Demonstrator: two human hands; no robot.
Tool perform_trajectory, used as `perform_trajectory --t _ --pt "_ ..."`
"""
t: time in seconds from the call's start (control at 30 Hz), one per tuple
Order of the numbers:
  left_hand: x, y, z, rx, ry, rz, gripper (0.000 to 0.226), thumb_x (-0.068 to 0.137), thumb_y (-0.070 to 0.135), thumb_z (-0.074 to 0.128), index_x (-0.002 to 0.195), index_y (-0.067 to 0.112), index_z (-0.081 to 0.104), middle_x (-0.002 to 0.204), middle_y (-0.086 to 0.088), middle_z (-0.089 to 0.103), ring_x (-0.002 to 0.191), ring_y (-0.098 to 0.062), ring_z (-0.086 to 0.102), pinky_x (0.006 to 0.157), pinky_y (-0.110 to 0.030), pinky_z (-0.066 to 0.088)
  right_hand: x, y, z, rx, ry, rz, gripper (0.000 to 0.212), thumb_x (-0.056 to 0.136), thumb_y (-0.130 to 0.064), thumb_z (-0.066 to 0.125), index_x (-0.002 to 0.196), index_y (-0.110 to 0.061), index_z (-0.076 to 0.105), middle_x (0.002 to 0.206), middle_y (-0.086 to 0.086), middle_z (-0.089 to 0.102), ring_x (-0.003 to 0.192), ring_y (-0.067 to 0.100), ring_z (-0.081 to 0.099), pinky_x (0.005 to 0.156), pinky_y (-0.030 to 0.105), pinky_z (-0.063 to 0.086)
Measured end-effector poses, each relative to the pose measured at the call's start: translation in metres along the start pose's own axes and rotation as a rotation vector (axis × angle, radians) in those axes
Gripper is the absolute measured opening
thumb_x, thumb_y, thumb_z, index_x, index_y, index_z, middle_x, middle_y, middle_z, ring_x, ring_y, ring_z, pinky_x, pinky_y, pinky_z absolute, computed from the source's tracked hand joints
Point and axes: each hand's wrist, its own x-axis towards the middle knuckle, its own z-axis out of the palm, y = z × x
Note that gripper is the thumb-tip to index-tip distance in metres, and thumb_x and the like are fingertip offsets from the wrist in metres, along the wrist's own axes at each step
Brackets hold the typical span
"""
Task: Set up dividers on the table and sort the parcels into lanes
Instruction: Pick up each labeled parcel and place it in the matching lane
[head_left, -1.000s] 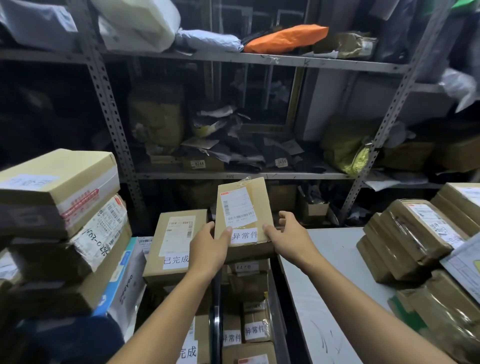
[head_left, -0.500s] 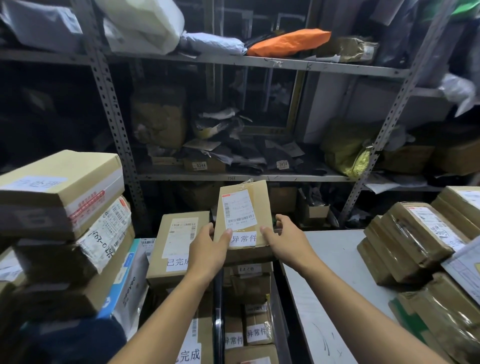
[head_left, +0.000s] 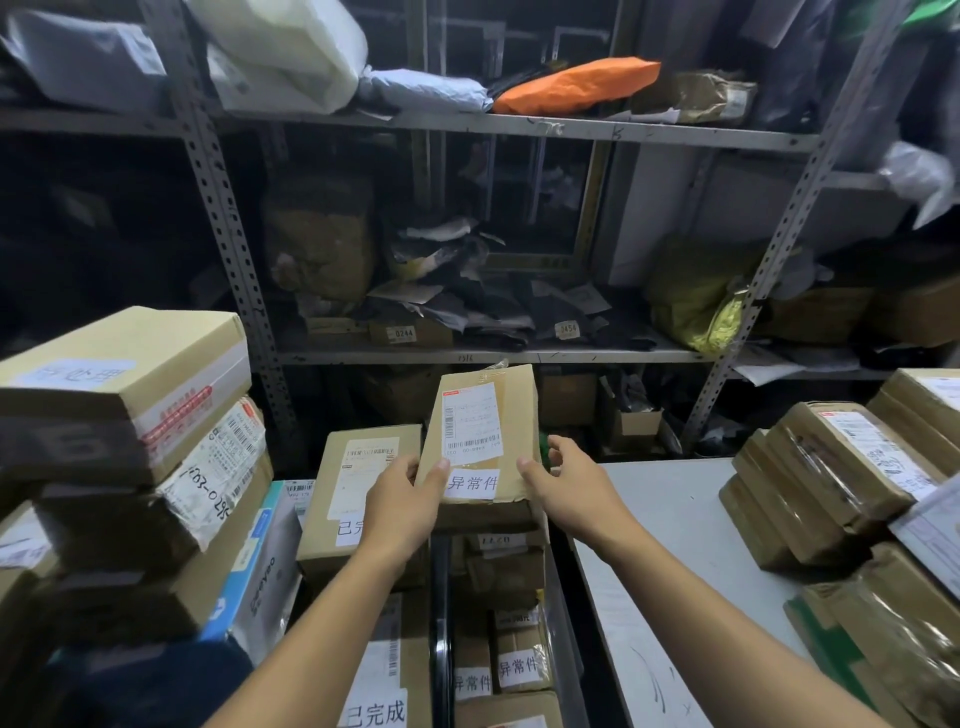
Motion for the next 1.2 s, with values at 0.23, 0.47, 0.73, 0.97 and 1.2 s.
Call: perform_trajectory --t 0.23,0.47,0.73,0.97,1.2 --pt "-0.009 0.013 0.009 -0.056 -0.012 0.094 0.033 0.094 0.033 0.062 0.127 0.025 0.059 0.116 0.01 0.067 0.095 -0.003 0.061 0.066 -0.012 0.044 -0.002 0.0 -0.005 0.044 0.069 -0.047 0.046 0.098 -0.032 0.057 0.141 -0.023 0.045 0.136 -0.005 0.059 0.106 0.006 0.055 0.061 0.007 0.042" --pt "-0.012 0.016 0.026 -0.043 -0.057 0.101 0.042 0.095 0.033 0.06 0.136 0.028 0.05 0.117 0.016 0.06 0.084 0.008 0.053 0.063 -0.008 0.041 -0.004 0.015 -0.017 0.061 0.057 0.004 0.048 0.097 -0.031 0.06 0.141 -0.025 0.042 0.137 -0.004 0.057 0.104 0.004 0.052 0.061 0.011 0.047" --pt "-0.012 0.014 0.023 -0.056 -0.033 0.043 0.032 0.095 0.036 0.061 0.119 0.044 0.042 0.095 0.035 0.048 0.076 0.017 0.05 0.049 -0.004 0.04 -0.006 0.014 -0.015 0.085 0.062 0.043 0.054 0.096 -0.038 0.061 0.143 -0.024 0.038 0.139 -0.003 0.056 0.097 0.005 0.054 0.054 0.011 0.048" --pt "-0.011 0.014 0.016 -0.058 -0.005 0.051 0.048 0.095 0.032 0.061 0.14 0.027 0.045 0.143 0.005 0.05 0.129 -0.013 0.049 0.094 -0.028 0.042 -0.011 0.004 -0.016 0.072 0.084 -0.002 0.047 0.097 -0.035 0.059 0.139 -0.025 0.043 0.137 -0.003 0.058 0.102 0.005 0.056 0.051 0.008 0.044" --pt "-0.017 0.028 0.008 -0.027 0.019 0.096 0.055 0.095 0.034 0.061 0.145 0.022 0.041 0.147 0.0 0.048 0.134 -0.018 0.046 0.101 -0.034 0.042 -0.023 -0.014 -0.017 -0.094 0.2 -0.176 0.049 0.095 -0.03 0.063 0.14 -0.02 0.045 0.139 -0.004 0.055 0.107 0.001 0.052 0.066 0.004 0.045"
